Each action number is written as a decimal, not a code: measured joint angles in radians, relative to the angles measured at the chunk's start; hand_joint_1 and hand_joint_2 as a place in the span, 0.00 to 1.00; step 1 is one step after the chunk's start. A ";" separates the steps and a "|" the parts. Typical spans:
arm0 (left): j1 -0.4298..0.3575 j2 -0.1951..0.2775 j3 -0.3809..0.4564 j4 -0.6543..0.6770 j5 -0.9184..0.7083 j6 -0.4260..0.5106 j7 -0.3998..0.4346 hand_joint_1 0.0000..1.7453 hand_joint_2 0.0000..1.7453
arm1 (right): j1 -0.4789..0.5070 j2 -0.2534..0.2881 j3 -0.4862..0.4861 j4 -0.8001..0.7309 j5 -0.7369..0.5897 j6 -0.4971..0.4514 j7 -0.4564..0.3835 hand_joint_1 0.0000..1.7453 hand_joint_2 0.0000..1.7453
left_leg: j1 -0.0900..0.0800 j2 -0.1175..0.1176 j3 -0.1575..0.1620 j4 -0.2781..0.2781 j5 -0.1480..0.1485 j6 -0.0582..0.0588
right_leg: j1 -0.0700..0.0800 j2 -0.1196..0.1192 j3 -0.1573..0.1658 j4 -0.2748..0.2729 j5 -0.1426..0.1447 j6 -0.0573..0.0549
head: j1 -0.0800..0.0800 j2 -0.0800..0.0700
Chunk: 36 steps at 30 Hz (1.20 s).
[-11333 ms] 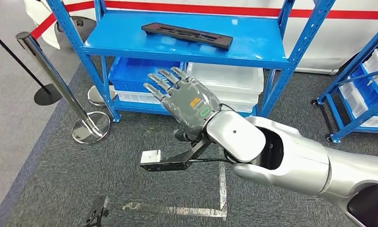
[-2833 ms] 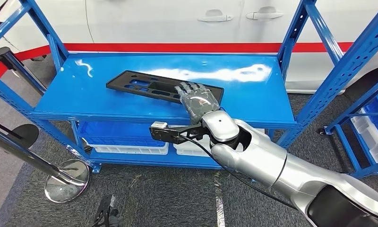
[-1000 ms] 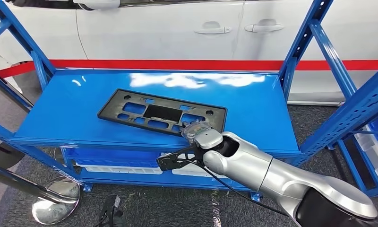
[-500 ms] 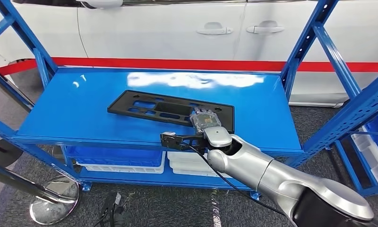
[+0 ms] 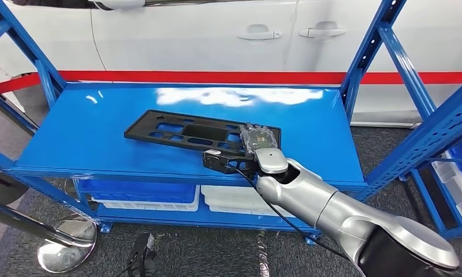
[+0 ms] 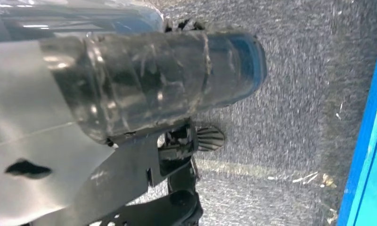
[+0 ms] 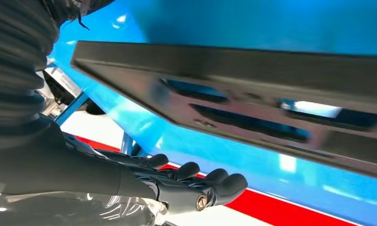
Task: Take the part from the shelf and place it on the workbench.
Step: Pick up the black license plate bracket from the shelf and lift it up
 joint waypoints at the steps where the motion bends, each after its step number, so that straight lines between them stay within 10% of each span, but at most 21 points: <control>1: -0.001 0.000 -0.001 0.000 -0.001 0.000 0.001 0.00 0.00 | 0.000 0.002 0.000 0.004 0.000 0.005 0.001 0.00 1.00 | 0.001 0.000 -0.015 0.033 -0.020 -0.005 | -0.002 0.000 0.002 -0.002 0.001 -0.005 | -0.002 0.000; 4: -0.004 -0.002 -0.007 0.000 -0.004 -0.001 0.002 0.00 0.00 | 0.003 0.008 0.000 0.017 -0.001 0.029 0.005 0.00 1.00 | 0.002 0.000 -0.101 0.212 -0.096 -0.014 | -0.001 -0.001 0.003 -0.003 0.000 -0.013 | -0.005 0.000; 6: -0.004 -0.003 -0.015 0.000 -0.006 -0.001 0.004 0.00 0.00 | 0.009 0.009 0.000 0.030 -0.004 0.069 0.009 0.00 1.00 | 0.002 0.000 -0.123 0.246 -0.085 -0.014 | 0.001 0.001 0.004 -0.002 -0.002 -0.014 | -0.005 0.000; 11: -0.010 -0.003 -0.028 0.000 -0.007 0.002 0.009 0.00 0.00 | 0.017 0.008 -0.001 0.064 -0.015 0.131 0.016 0.00 1.00 | -0.005 -0.001 -0.004 -0.012 0.028 0.004 | 0.004 0.007 0.006 -0.002 -0.005 -0.004 | -0.004 0.000; 15: -0.011 -0.004 -0.038 0.000 -0.006 0.002 0.009 0.00 0.00 | 0.018 0.005 -0.004 0.085 -0.017 0.135 0.016 0.00 1.00 | -0.003 0.002 0.010 -0.033 0.028 0.022 | 0.005 0.008 0.003 0.008 -0.015 0.017 | -0.003 0.000; 18: -0.013 -0.004 -0.044 0.000 -0.006 0.003 0.009 0.00 0.00 | 0.021 0.002 -0.004 0.098 -0.018 0.150 0.017 0.01 1.00 | 0.002 0.007 0.016 -0.043 0.034 0.037 | 0.004 0.005 -0.062 0.150 -0.092 0.028 | 0.004 0.000; 21: -0.013 -0.005 -0.049 0.000 -0.006 0.004 0.009 0.00 0.00 | 0.025 0.000 -0.004 0.107 -0.018 0.185 0.018 0.76 1.00 | 0.002 0.009 0.016 -0.041 0.033 0.038 | -0.001 0.004 -0.117 0.264 -0.117 0.034 | 0.005 0.000; 22: -0.013 -0.006 -0.050 0.000 -0.006 0.004 0.009 0.00 0.00 | 0.024 0.000 -0.004 0.109 -0.018 0.188 0.018 1.00 1.00 | 0.003 0.009 0.017 -0.039 0.032 0.037 | -0.003 0.003 -0.102 0.234 -0.092 0.035 | 0.005 0.000; 26: -0.013 -0.007 -0.051 0.000 0.006 -0.005 -0.012 0.00 0.00 | 0.025 0.002 -0.006 0.109 -0.018 0.135 0.017 1.00 1.00 | 0.003 0.006 0.013 -0.021 0.021 0.018 | -0.006 0.004 0.006 0.016 -0.010 0.029 | 0.003 0.000; 31: -0.010 -0.007 -0.051 0.000 0.034 -0.040 -0.072 0.00 0.00 | 0.021 0.005 -0.014 0.106 -0.010 0.078 0.013 1.00 1.00 | 0.005 0.003 -0.002 0.005 0.001 -0.010 | -0.007 0.000 0.015 -0.006 -0.002 -0.003 | -0.003 0.000; 36: -0.006 -0.007 -0.051 0.000 0.040 -0.041 -0.076 0.00 0.00 | 0.009 0.005 -0.017 0.096 0.000 0.070 0.008 1.00 1.00 | 0.008 0.003 -0.103 0.241 -0.101 -0.023 | -0.006 -0.003 0.016 -0.008 0.002 -0.011 | -0.009 0.000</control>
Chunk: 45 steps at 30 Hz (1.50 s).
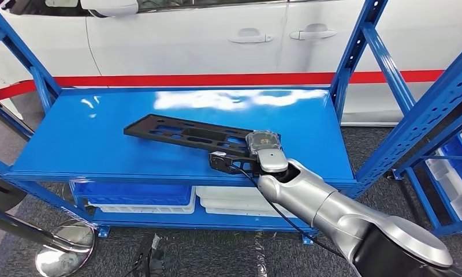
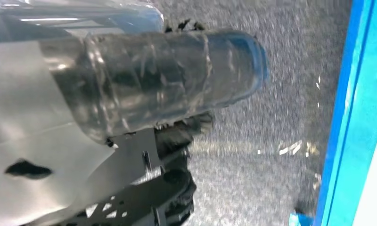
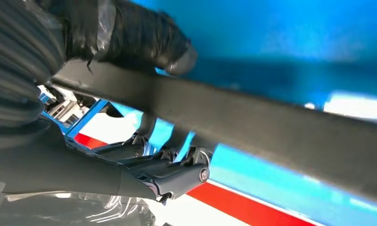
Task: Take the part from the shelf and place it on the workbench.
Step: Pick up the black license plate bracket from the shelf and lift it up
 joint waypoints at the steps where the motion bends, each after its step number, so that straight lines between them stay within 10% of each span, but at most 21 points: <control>1: 0.001 0.000 0.000 0.000 0.002 -0.002 -0.001 0.00 0.00 | -0.005 0.000 -0.001 -0.002 -0.002 -0.002 -0.002 1.00 1.00 | 0.000 0.000 0.010 -0.017 0.019 0.001 | 0.000 0.000 0.001 0.000 0.000 0.000 | 0.000 0.000; 5: 0.001 0.001 0.000 0.000 0.014 -0.011 -0.014 0.00 0.00 | -0.027 -0.001 -0.009 -0.023 -0.019 -0.010 -0.005 1.00 1.00 | -0.005 0.000 0.126 -0.249 0.110 0.014 | 0.003 0.001 0.001 0.001 0.001 0.010 | 0.001 0.000; 10: 0.008 0.002 0.000 0.000 0.031 -0.035 -0.041 0.00 0.00 | -0.045 -0.004 -0.020 -0.071 -0.038 -0.016 -0.005 1.00 1.00 | -0.004 0.001 0.132 -0.282 0.124 0.044 | 0.005 0.002 -0.017 0.015 -0.010 0.037 | 0.003 0.000; 14: 0.009 0.004 0.000 0.000 0.033 -0.042 -0.046 0.00 0.00 | -0.048 -0.009 -0.024 -0.099 -0.041 -0.016 -0.005 1.00 1.00 | -0.005 0.003 0.132 -0.287 0.127 0.062 | 0.005 0.001 -0.124 0.244 -0.115 0.047 | 0.007 0.000; 16: 0.011 0.004 0.000 0.000 0.034 -0.043 -0.046 0.00 0.50 | -0.044 -0.012 -0.025 -0.107 -0.041 -0.017 -0.005 1.00 1.00 | -0.005 0.001 0.133 -0.284 0.124 0.062 | 0.004 0.001 -0.140 0.271 -0.102 0.049 | 0.007 0.000; 18: 0.012 0.004 0.000 0.000 0.035 -0.044 -0.047 0.00 1.00 | -0.046 -0.014 -0.025 -0.115 -0.041 -0.017 -0.005 1.00 1.00 | -0.004 -0.001 0.134 -0.276 0.116 0.057 | 0.001 0.000 -0.092 0.158 -0.035 0.047 | 0.008 0.000; 21: 0.012 0.004 0.000 0.000 0.038 -0.050 -0.060 0.00 1.00 | -0.051 -0.017 -0.025 -0.130 -0.042 -0.020 -0.005 1.00 1.00 | -0.010 -0.003 0.123 -0.258 0.105 0.040 | 0.003 0.002 -0.030 0.024 0.004 0.038 | 0.007 0.000; 25: 0.014 0.006 0.000 0.000 0.046 -0.079 -0.072 0.00 1.00 | -0.054 -0.021 -0.026 -0.157 -0.049 -0.026 -0.007 1.00 1.00 | -0.008 -0.002 0.112 -0.244 0.092 0.021 | 0.002 0.004 -0.027 0.012 0.002 0.017 | 0.005 0.000; 29: 0.017 0.008 0.001 0.000 0.060 -0.073 -0.081 0.00 1.00 | -0.062 -0.022 -0.026 -0.195 -0.064 -0.056 -0.011 1.00 1.00 | -0.004 -0.002 0.007 -0.031 -0.001 0.007 | 0.000 0.003 -0.021 0.007 0.001 0.002 | 0.000 0.000; 31: 0.022 0.008 0.002 0.000 0.069 -0.049 -0.077 0.00 1.00 | -0.065 -0.025 -0.026 -0.219 -0.068 -0.078 -0.011 1.00 1.00 | -0.004 -0.002 -0.023 0.012 0.009 0.005 | 0.001 0.004 -0.017 0.009 -0.002 0.000 | 0.000 0.000; 35: 0.030 0.011 0.006 0.001 0.088 -0.009 -0.065 0.00 1.00 | -0.090 -0.035 -0.030 -0.295 -0.054 -0.147 -0.009 1.00 1.00 | -0.008 -0.003 0.068 -0.203 0.129 0.016 | 0.003 0.010 -0.011 0.014 -0.012 0.008 | 0.000 0.000; 40: 0.039 0.010 0.010 0.001 0.101 0.010 -0.053 0.00 1.00 | -0.115 -0.061 -0.051 -0.419 0.005 -0.268 -0.004 1.00 1.00 | -0.008 -0.003 0.092 -0.261 0.132 0.039 | 0.006 0.009 -0.019 0.017 -0.019 0.032 | 0.002 0.000; 45: 0.038 0.008 0.011 0.002 0.111 0.019 -0.050 0.00 1.00 | -0.117 -0.094 -0.064 -0.526 0.042 -0.335 -0.004 1.00 1.00 | -0.007 -0.001 0.100 -0.266 0.133 0.060 | 0.006 0.006 -0.134 0.268 -0.132 0.043 | 0.006 0.000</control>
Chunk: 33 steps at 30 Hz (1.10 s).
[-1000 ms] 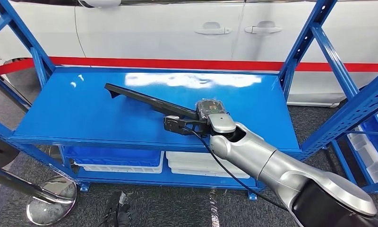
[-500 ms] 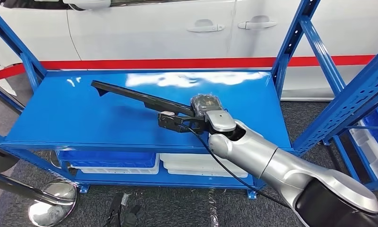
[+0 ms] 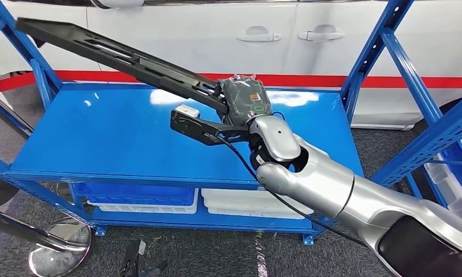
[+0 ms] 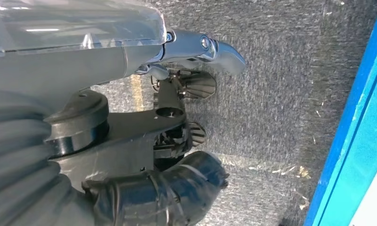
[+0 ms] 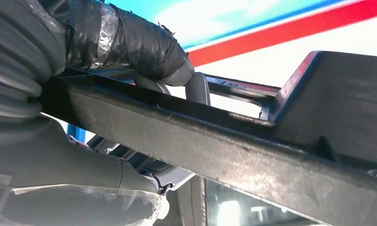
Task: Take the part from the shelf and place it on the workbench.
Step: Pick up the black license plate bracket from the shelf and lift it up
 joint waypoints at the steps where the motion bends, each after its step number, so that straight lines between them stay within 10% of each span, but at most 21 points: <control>1: 0.000 -0.001 0.000 0.000 0.003 0.002 0.002 0.00 1.00 | 0.003 -0.007 -0.003 -0.019 0.002 -0.018 -0.001 1.00 1.00 | 0.000 0.000 0.000 0.002 -0.001 0.001 | 0.000 0.000 -0.009 0.014 0.006 0.000 | 0.000 0.000; 6: 0.002 -0.006 0.003 0.000 0.024 0.007 0.010 0.00 1.00 | 0.005 -0.040 -0.042 -0.123 -0.038 -0.114 -0.014 1.00 1.00 | -0.005 -0.004 -0.002 0.017 -0.009 -0.010 | 0.004 0.000 0.105 -0.230 0.122 -0.016 | 0.000 0.000; 10: 0.014 -0.006 0.013 0.001 0.043 0.008 0.016 0.00 1.00 | 0.009 -0.073 -0.099 -0.219 -0.130 -0.192 -0.026 1.00 1.00 | -0.006 -0.005 -0.010 0.022 -0.013 -0.029 | 0.004 0.001 0.111 -0.253 0.132 -0.032 | -0.001 0.000; 16: 0.020 -0.008 0.017 0.002 0.046 0.009 0.017 0.00 1.00 | 0.021 -0.100 -0.160 -0.320 -0.164 -0.218 -0.034 1.00 1.00 | 0.001 -0.003 -0.086 0.280 -0.170 -0.053 | -0.001 -0.002 0.095 -0.257 0.152 -0.050 | -0.010 0.000; 21: 0.015 -0.009 0.018 0.002 0.049 0.012 0.019 0.00 1.00 | 0.028 -0.114 -0.179 -0.364 -0.185 -0.239 -0.041 1.00 1.00 | -0.004 -0.004 0.073 0.027 -0.081 -0.037 | 0.000 -0.001 0.076 -0.251 0.170 -0.037 | -0.009 0.000; 24: 0.013 -0.010 0.019 0.002 0.057 0.014 0.021 0.00 1.00 | 0.036 -0.127 -0.197 -0.395 -0.252 -0.288 -0.063 1.00 1.00 | -0.012 -0.007 0.082 -0.005 -0.061 -0.024 | 0.002 -0.004 0.073 -0.263 0.191 -0.019 | -0.011 0.000; 26: 0.015 -0.012 0.020 0.002 0.063 0.017 0.023 0.00 1.00 | 0.058 -0.154 -0.218 -0.442 -0.370 -0.342 -0.098 1.00 1.00 | -0.006 -0.005 0.074 -0.014 -0.041 -0.011 | 0.002 -0.003 0.066 -0.253 0.174 -0.008 | -0.008 0.000; 30: 0.017 -0.013 0.021 0.002 0.066 0.016 0.024 0.00 1.00 | 0.105 -0.206 -0.278 -0.538 -0.584 -0.418 -0.166 1.00 1.00 | -0.002 0.002 0.036 -0.019 -0.007 0.008 | -0.001 -0.004 0.002 -0.042 0.010 0.007 | 0.000 0.000; 33: 0.017 -0.014 0.021 0.002 0.061 0.004 0.023 0.00 1.00 | 0.148 -0.239 -0.314 -0.591 -0.675 -0.440 -0.202 1.00 1.00 | -0.001 0.005 0.003 -0.011 0.012 0.003 | -0.006 -0.004 0.042 -0.016 0.025 0.016 | 0.000 0.000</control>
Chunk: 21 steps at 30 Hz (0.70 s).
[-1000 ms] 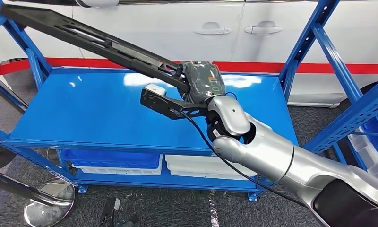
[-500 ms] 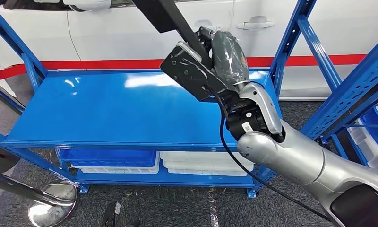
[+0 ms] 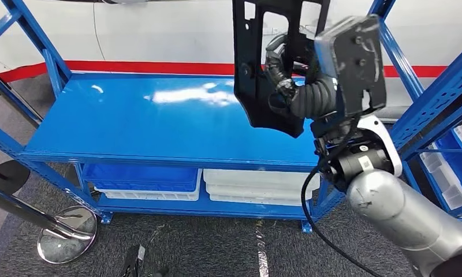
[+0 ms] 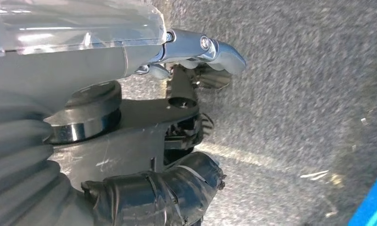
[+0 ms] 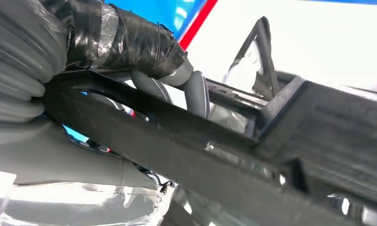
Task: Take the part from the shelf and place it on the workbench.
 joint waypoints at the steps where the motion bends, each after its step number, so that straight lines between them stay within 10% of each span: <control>1: 0.000 0.000 0.000 0.000 -0.003 -0.004 0.000 0.00 1.00 | 0.011 -0.010 -0.010 -0.015 -0.025 -0.006 -0.011 1.00 1.00 | 0.001 0.000 -0.011 0.007 0.004 -0.004 | -0.004 0.000 0.046 -0.056 0.024 0.003 | 0.000 0.000; 4: -0.002 0.000 0.000 0.000 -0.008 -0.011 0.000 0.00 1.00 | 0.042 -0.036 -0.037 -0.055 -0.084 -0.021 -0.044 1.00 1.00 | -0.001 -0.002 -0.040 0.030 0.015 -0.019 | -0.005 0.003 0.151 -0.217 0.037 -0.003 | -0.001 0.000; 8: 0.003 0.001 0.000 0.000 -0.014 -0.012 0.002 0.00 1.00 | 0.078 -0.065 -0.064 -0.095 -0.133 -0.036 -0.068 1.00 1.00 | 0.000 -0.006 -0.060 0.040 0.014 -0.045 | -0.002 0.005 0.132 -0.234 0.056 -0.038 | -0.002 0.000; 13: 0.001 0.001 0.000 0.000 -0.020 -0.017 0.009 0.00 1.00 | 0.099 -0.085 -0.084 -0.128 -0.146 -0.035 -0.070 1.00 1.00 | 0.001 -0.005 -0.119 0.279 -0.167 -0.055 | 0.002 0.002 0.075 -0.234 0.103 -0.061 | -0.010 0.000; 15: -0.001 0.001 0.000 0.001 -0.027 -0.019 0.021 0.00 1.00 | 0.107 -0.093 -0.089 -0.136 -0.149 -0.032 -0.071 1.00 1.00 | -0.003 -0.005 -0.084 0.290 -0.141 -0.045 | 0.008 0.003 0.050 -0.232 0.122 -0.062 | -0.010 0.000; 19: -0.009 0.012 -0.001 0.001 -0.045 -0.014 0.055 0.00 1.00 | 0.116 -0.110 -0.101 -0.148 -0.154 -0.018 -0.074 1.00 1.00 | -0.024 -0.005 0.101 0.047 -0.104 -0.002 | 0.013 0.000 0.023 -0.235 0.156 -0.057 | -0.009 0.000; 21: -0.012 0.021 -0.004 0.001 -0.056 -0.009 0.076 0.00 1.00 | 0.121 -0.117 -0.107 -0.152 -0.151 -0.009 -0.078 1.00 1.00 | -0.032 -0.007 0.125 -0.011 -0.107 0.006 | 0.007 -0.003 0.022 -0.248 0.177 -0.046 | -0.012 0.000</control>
